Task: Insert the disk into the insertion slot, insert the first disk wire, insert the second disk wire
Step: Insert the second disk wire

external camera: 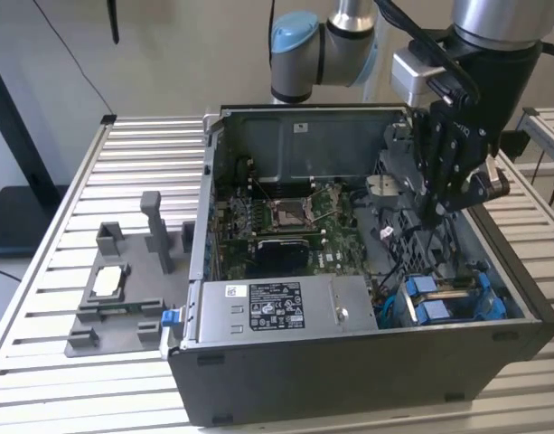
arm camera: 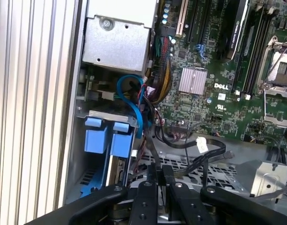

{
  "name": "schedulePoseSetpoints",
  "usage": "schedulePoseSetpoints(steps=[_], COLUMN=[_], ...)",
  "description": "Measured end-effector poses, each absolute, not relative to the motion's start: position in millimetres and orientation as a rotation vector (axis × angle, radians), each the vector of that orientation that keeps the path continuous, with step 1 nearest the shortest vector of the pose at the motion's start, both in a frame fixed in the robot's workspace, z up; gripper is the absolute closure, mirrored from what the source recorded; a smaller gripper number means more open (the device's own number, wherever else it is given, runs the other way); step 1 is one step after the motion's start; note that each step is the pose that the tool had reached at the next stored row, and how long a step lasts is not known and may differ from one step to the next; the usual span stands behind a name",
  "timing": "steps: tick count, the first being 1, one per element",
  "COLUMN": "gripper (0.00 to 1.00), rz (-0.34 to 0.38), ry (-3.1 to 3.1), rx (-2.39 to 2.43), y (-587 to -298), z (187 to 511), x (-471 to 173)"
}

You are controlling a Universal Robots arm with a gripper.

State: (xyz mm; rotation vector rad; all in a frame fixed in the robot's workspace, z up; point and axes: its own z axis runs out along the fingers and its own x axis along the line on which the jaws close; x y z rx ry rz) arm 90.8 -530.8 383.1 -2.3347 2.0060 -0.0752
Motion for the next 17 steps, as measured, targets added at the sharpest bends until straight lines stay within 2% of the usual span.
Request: schedulePoseSetpoints(steps=[17], gripper=[0.84], rz=[0.013], ry=[2.014], rx=[-2.342], y=[-556], z=[375], x=[112])
